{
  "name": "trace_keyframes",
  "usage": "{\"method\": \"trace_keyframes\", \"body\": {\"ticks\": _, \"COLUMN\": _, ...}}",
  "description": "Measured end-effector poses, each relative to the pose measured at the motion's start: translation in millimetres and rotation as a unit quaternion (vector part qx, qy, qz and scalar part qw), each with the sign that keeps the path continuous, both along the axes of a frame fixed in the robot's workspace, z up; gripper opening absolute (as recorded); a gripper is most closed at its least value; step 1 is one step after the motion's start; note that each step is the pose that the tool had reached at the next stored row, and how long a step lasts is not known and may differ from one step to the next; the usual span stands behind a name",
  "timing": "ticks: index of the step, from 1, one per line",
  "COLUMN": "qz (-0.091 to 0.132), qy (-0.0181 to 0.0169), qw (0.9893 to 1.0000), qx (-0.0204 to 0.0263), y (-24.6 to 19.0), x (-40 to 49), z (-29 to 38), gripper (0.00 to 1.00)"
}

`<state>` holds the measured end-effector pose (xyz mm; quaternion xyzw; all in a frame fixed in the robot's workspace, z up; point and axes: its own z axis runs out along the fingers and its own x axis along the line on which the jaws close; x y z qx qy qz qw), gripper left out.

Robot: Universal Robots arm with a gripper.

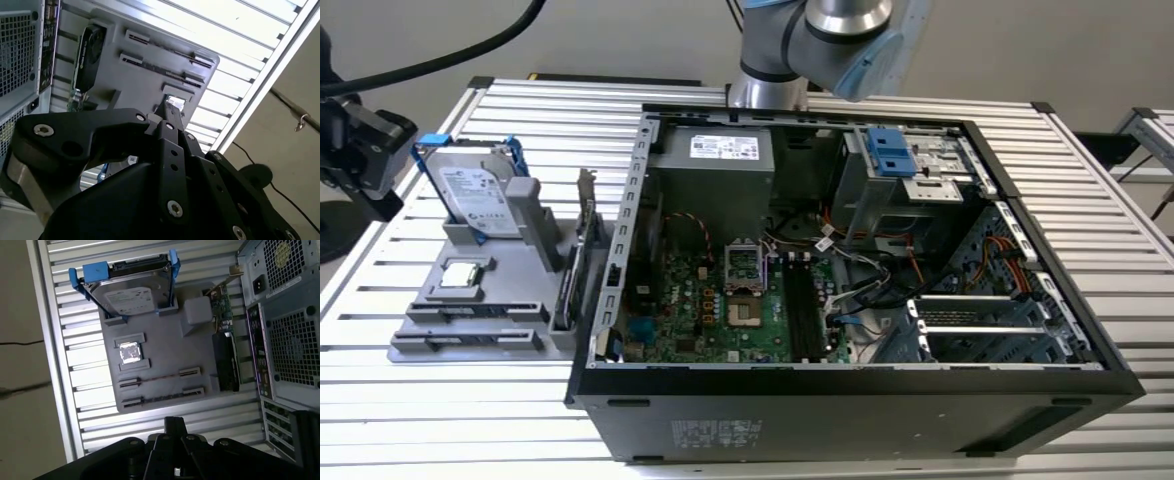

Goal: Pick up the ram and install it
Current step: 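Pick up the ram and move it above insertion slot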

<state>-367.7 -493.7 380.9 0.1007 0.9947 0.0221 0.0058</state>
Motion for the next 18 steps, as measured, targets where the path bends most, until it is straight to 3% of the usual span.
{"method": "trace_keyframes", "body": {"ticks": 9, "qz": -0.031, "qy": 0.0000, "qw": 0.9995, "qx": 0.0000, "y": 0.0, "x": 0.0, "z": 0.0, "gripper": 0.00}}
{"method": "trace_keyframes", "body": {"ticks": 18, "qz": -0.058, "qy": 0.0000, "qw": 0.9983, "qx": 0.0000, "y": 0.0, "x": 0.0, "z": 0.0, "gripper": 0.00}}
